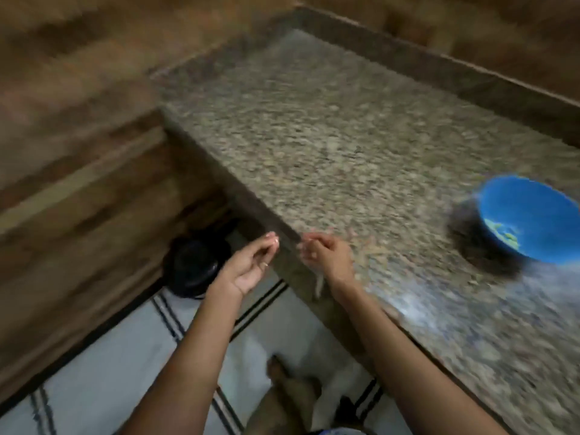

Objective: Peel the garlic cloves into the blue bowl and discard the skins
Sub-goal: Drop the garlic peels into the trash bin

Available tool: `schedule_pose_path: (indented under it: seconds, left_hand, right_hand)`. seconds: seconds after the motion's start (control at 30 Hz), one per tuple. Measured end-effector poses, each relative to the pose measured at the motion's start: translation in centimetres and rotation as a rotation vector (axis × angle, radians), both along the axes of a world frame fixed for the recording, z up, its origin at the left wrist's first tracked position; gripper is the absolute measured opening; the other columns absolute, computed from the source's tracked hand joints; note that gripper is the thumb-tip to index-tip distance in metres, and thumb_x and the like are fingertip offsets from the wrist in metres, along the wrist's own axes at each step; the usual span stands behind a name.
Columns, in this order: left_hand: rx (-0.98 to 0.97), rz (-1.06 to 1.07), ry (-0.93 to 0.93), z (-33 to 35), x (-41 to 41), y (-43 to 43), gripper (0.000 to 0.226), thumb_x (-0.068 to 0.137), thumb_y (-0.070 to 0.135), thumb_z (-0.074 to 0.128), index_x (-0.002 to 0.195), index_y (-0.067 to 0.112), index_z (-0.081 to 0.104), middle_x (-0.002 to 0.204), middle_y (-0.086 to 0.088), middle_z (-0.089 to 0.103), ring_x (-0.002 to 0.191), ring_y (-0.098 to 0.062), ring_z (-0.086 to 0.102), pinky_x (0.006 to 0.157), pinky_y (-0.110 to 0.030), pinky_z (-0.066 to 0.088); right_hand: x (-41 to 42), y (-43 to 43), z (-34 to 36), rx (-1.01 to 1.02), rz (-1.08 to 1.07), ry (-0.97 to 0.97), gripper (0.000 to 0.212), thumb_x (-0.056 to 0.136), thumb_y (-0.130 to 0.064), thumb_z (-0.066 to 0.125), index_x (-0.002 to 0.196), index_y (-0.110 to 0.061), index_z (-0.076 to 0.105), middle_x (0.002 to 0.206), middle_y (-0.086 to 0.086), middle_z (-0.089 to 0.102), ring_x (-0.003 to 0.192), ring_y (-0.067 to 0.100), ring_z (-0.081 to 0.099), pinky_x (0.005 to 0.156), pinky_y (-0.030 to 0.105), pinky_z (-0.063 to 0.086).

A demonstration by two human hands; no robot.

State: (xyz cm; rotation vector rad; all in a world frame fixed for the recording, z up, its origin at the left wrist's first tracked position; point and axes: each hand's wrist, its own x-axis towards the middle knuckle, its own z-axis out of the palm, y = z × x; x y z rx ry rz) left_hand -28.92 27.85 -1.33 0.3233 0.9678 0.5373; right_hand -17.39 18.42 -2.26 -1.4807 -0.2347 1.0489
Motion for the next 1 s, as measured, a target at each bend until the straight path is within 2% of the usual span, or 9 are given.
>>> schedule_pose_path:
  seconds: [0.17, 0.27, 0.4, 0.47, 0.63, 0.7, 0.77, 0.9, 1.0]
  left_hand:
    - [-0.053, 0.316, 0.084, -2.9, -12.0, 6.7, 0.033, 0.091, -0.006, 0.051, 0.064, -0.002, 0.071, 0.066, -0.01, 0.069, 0.054, -0.012, 0.068, 0.05, -0.019, 0.055]
    - [-0.064, 0.363, 0.095, -4.8, -15.9, 10.3, 0.017, 0.092, -0.007, 0.049, 0.084, -0.003, 0.063, 0.065, -0.009, 0.069, 0.056, -0.011, 0.067, 0.052, -0.017, 0.054]
    - [-0.071, 0.432, 0.097, -7.2, -18.6, 13.8, 0.012, 0.091, -0.008, 0.049, 0.089, -0.003, 0.06, 0.068, -0.008, 0.07, 0.077, -0.014, 0.064, 0.059, -0.019, 0.056]
    - [-0.091, 0.46, 0.088, -8.1, -19.8, 15.0, 0.011, 0.09, -0.008, 0.051, 0.088, -0.003, 0.061, 0.066, -0.008, 0.071, 0.076, -0.014, 0.064, 0.061, -0.02, 0.057]
    - [-0.135, 0.533, 0.105, -10.7, -22.0, 18.2, 0.008, 0.087, -0.008, 0.056, 0.089, -0.004, 0.062, 0.083, -0.012, 0.07, 0.086, -0.018, 0.064, 0.074, -0.023, 0.056]
    - [-0.193, 0.553, 0.104, -12.5, -22.6, 19.4, 0.012, 0.086, -0.008, 0.057, 0.096, -0.004, 0.062, 0.092, -0.013, 0.068, 0.088, -0.018, 0.064, 0.079, -0.022, 0.052]
    - [-0.238, 0.566, 0.099, -14.5, -22.6, 20.5, 0.019, 0.087, -0.008, 0.055, 0.106, -0.006, 0.059, 0.096, -0.015, 0.065, 0.089, -0.019, 0.063, 0.088, -0.025, 0.049]
    - [-0.291, 0.552, 0.17, -20.5, -21.9, 23.0, 0.023, 0.091, -0.009, 0.049, 0.114, -0.01, 0.054, 0.097, -0.018, 0.064, 0.089, -0.022, 0.061, 0.098, -0.029, 0.042]
    - [-0.304, 0.571, 0.09, -26.1, -21.6, 24.1, 0.035, 0.096, -0.003, 0.043, 0.131, -0.005, 0.047, 0.137, -0.014, 0.05, 0.118, -0.011, 0.051, 0.093, -0.011, 0.042]
  right_hand:
    - [-7.6, 9.3, -1.4, -0.079, 0.259, 0.116, 0.019, 0.094, -0.004, 0.047, 0.104, 0.0, 0.062, 0.078, 0.008, 0.066, 0.06, 0.013, 0.061, 0.056, 0.019, 0.051]
    - [-10.8, 13.6, -3.1, -0.127, 0.237, 0.158, 0.019, 0.094, -0.004, 0.046, 0.104, 0.001, 0.061, 0.071, 0.006, 0.066, 0.051, 0.009, 0.062, 0.05, 0.017, 0.05]
    - [-12.9, 16.6, -5.6, -0.204, 0.222, 0.16, 0.019, 0.092, 0.0, 0.048, 0.107, 0.001, 0.06, 0.065, 0.001, 0.066, 0.055, 0.01, 0.063, 0.05, 0.016, 0.051]
    - [-13.5, 17.7, -6.8, -0.239, 0.179, 0.213, 0.018, 0.092, 0.001, 0.049, 0.106, 0.002, 0.059, 0.059, 0.001, 0.067, 0.054, 0.013, 0.064, 0.05, 0.019, 0.052]
    - [-15.2, 21.6, -10.0, -0.345, 0.169, 0.231, 0.026, 0.092, -0.003, 0.052, 0.117, 0.006, 0.055, 0.095, 0.016, 0.065, 0.085, 0.027, 0.063, 0.075, 0.032, 0.05]
    - [-16.0, 23.0, -11.5, -0.387, 0.2, 0.228, 0.028, 0.093, -0.003, 0.049, 0.119, 0.007, 0.053, 0.115, 0.022, 0.06, 0.109, 0.036, 0.058, 0.09, 0.039, 0.047]
    - [-16.7, 24.3, -13.1, -0.429, 0.258, 0.202, 0.028, 0.093, 0.0, 0.047, 0.119, 0.008, 0.052, 0.126, 0.027, 0.054, 0.118, 0.04, 0.052, 0.098, 0.043, 0.043]
    - [-18.1, 27.4, -17.3, -0.532, 0.288, 0.304, 0.03, 0.097, -0.009, 0.044, 0.121, 0.006, 0.053, 0.125, 0.02, 0.057, 0.118, 0.032, 0.053, 0.095, 0.034, 0.043]
    - [-18.7, 29.6, -21.7, -0.585, 0.313, 0.376, 0.033, 0.098, -0.013, 0.041, 0.124, 0.005, 0.052, 0.127, 0.017, 0.056, 0.12, 0.029, 0.051, 0.096, 0.032, 0.04]
